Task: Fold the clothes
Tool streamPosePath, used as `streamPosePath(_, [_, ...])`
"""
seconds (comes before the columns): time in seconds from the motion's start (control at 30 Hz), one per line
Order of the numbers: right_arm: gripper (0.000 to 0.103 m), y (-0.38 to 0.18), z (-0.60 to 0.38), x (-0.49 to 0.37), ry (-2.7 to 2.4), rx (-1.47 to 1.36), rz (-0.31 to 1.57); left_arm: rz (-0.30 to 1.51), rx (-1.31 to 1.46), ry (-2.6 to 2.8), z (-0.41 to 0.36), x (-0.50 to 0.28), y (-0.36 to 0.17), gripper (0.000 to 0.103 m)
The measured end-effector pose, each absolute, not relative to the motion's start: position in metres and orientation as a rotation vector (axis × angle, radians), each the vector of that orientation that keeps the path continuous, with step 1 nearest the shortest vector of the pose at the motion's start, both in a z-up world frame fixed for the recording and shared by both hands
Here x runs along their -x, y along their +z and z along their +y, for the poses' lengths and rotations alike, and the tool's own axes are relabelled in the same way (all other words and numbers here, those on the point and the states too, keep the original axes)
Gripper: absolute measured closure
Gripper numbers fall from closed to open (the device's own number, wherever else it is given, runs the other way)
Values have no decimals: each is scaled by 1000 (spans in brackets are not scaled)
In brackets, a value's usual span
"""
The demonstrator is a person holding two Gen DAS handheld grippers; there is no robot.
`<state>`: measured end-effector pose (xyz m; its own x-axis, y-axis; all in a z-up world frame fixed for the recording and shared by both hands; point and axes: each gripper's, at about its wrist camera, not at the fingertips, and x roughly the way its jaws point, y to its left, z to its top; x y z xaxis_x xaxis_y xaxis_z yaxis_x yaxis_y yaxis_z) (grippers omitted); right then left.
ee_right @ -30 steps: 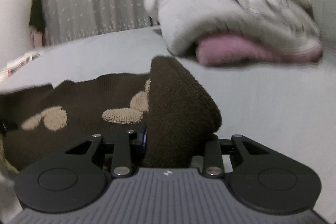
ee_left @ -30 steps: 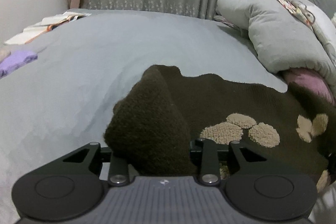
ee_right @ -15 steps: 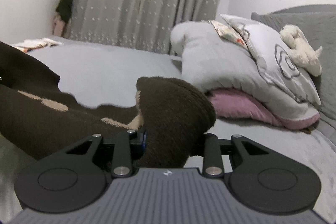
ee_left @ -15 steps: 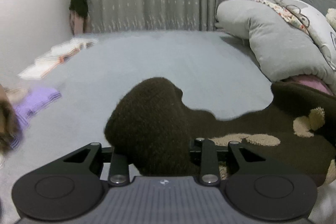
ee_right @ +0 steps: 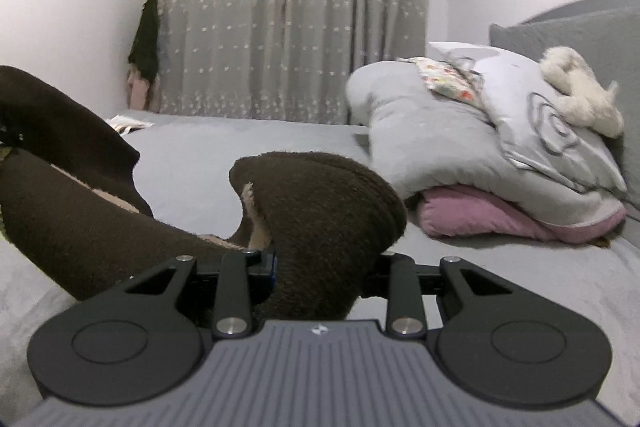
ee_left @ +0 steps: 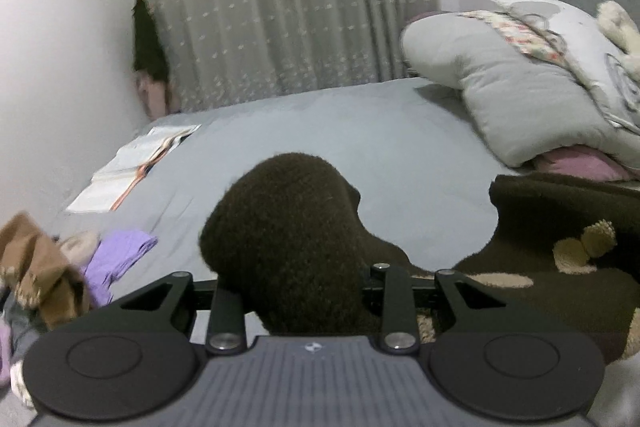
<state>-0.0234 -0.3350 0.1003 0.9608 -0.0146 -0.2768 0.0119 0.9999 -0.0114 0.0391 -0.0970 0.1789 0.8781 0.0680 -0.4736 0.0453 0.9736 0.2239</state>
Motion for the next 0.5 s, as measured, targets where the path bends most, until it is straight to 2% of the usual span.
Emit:
streamPosePath(0.2, [69,113,-424,66,-200,-37,220,446,-292,-143,-214,-48,205,71])
streamPosePath(0.4, [70,120,-520,129,-533,86,73,312,-287,-425,-399,-52,224,70])
streamPosePath(0.5, [70,120,-571,156,-730,62,9,250,-250,-576,-481,-47,221,70])
